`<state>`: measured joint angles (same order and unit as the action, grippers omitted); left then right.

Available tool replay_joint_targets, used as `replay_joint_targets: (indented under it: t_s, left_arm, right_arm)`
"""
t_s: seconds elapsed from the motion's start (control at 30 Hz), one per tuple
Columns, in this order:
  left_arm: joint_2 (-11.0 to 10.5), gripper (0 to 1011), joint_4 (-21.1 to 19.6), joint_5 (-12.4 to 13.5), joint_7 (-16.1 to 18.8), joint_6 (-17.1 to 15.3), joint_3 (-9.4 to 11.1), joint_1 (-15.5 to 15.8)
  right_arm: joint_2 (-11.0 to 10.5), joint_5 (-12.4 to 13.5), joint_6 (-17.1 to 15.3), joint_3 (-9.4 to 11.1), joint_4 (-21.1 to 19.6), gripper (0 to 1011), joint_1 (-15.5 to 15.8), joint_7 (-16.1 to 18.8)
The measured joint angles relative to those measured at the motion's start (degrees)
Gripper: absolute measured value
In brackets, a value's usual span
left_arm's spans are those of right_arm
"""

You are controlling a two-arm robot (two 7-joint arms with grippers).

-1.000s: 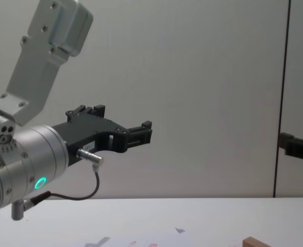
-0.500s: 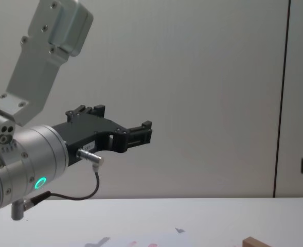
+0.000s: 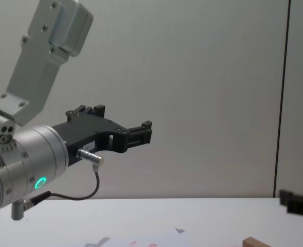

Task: Use the one hand to pick up the stamp and affix it onto the A4 paper.

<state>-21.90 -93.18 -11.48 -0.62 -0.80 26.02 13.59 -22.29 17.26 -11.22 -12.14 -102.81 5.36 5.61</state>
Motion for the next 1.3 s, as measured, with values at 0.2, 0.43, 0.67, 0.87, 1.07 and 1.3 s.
replay_joint_targets:
  t_s: [0.2,0.43,0.67,0.87,1.07,1.3]
  left_arm:
    - [0.0,1001,0.0,0.0,0.0,0.0,0.0,0.0]
    - [0.0,1001,0.0,0.0,0.0,0.0,0.0,0.0]
    - [0.0,1001,0.0,0.0,0.0,0.0,0.0,0.0]
    - [0.0,1001,0.0,0.0,0.0,0.0,0.0,0.0]
    - [0.01,1001,0.0,0.0,0.0,0.0,0.0,0.0]
    - [0.0,1001,0.0,0.0,0.0,0.0,0.0,0.0]
  right_arm:
    - [1.6,-2.91,-1.18,-1.35,2.35,1001,-1.39,1.12]
    - [3.76,-6.91,-2.04,-2.93,6.47,1001,-3.6,2.41]
    - [5.8,-10.06,-2.12,-4.13,10.51,1001,-5.92,3.26]
    - [7.37,-12.15,-2.02,-5.01,13.57,1001,-7.73,4.0]
    - [8.44,-13.66,-1.73,-5.63,15.85,1001,-9.04,4.52]
    - [9.18,-14.67,-1.54,-6.04,17.35,1001,-9.93,4.88]
